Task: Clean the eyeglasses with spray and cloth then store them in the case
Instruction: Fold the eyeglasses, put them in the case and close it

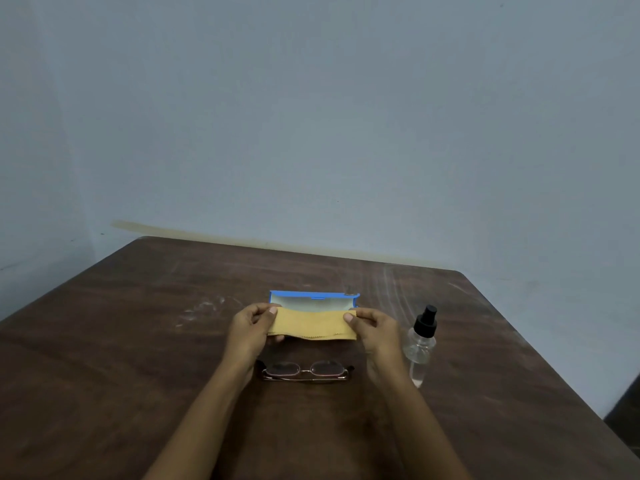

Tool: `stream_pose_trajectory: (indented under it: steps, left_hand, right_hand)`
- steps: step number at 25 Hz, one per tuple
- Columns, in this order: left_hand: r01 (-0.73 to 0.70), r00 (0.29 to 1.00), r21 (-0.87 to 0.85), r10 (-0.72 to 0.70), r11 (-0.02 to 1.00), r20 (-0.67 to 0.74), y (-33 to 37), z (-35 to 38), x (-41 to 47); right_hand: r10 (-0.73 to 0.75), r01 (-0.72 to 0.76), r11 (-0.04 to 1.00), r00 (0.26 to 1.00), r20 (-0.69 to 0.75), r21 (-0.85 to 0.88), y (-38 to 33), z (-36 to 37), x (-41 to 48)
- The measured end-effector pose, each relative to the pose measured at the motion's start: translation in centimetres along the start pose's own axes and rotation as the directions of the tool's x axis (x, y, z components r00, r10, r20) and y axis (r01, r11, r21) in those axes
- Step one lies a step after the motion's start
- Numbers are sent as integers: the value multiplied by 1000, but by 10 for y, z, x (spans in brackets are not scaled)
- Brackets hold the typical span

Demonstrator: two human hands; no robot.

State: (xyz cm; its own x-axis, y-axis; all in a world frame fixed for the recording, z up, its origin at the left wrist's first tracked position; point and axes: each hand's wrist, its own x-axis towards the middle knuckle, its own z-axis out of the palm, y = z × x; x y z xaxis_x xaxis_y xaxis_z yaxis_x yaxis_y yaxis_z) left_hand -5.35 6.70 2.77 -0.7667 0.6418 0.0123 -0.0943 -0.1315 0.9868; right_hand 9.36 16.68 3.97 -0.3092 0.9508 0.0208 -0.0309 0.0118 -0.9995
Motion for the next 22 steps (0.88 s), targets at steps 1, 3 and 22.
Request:
stream_pose_trajectory:
  steps: [1, 3, 22]
  left_hand:
    - [19, 1000, -18, -19, 1000, -1, 0, -1, 5]
    - [53, 998, -28, -52, 998, 19, 1, -1, 12]
    - [-224, 911, 535, 370, 815, -181, -10, 13, 31]
  right_hand:
    - [8, -8, 1000, 1000, -10, 1, 0, 3, 5]
    - [34, -34, 999, 999, -30, 8, 0, 8, 16]
    - [-430, 340, 806, 899, -84, -485, 17, 26, 39]
